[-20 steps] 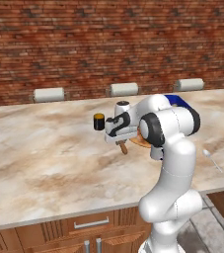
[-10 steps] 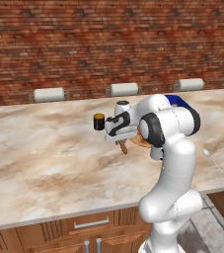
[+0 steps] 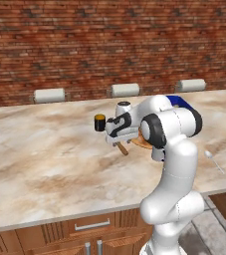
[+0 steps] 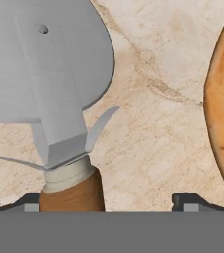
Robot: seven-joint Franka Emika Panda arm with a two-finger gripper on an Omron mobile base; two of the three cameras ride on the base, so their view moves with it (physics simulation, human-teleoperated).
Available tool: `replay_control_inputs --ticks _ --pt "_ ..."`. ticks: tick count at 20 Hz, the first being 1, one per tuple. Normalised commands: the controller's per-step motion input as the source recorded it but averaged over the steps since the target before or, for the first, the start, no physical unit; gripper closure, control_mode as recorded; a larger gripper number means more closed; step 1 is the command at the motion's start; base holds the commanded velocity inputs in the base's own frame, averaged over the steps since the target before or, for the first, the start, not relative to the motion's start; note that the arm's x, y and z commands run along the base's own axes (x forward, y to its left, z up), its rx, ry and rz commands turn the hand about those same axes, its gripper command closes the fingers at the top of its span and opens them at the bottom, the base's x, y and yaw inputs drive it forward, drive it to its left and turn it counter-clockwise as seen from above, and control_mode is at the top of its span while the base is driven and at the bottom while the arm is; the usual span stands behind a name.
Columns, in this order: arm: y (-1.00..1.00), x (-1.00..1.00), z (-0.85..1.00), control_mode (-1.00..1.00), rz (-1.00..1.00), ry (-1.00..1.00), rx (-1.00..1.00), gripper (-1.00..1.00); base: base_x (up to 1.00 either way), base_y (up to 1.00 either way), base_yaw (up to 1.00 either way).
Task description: Take the pizza cutter from the drawer on the left and place it on the dining counter for cutting.
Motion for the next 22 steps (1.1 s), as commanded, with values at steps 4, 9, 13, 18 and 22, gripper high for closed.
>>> replay_control_inputs --ticks 4,9,13,18,22 --pt "0.00 0.00 0.11 -1.00 0.00 -0.04 0.00 -1.00 0.00 0.00 0.00" --pt "0.00 0.00 0.59 -1.00 0.00 -0.06 0.00 -1.00 0.00 0.00 0.00" --pt "-0.03 -0.18 0.75 -1.00 -0.01 -0.05 0.00 -1.00 0.00 0.00 0.00" --pt "-0.16 -0.46 0.67 -1.00 0.00 -0.03 0.00 -1.00 0.00 0.00 0.00" --pt "-0.43 -0.81 0.57 -1.00 0.00 0.00 0.00 -1.00 0.00 0.00 0.00"
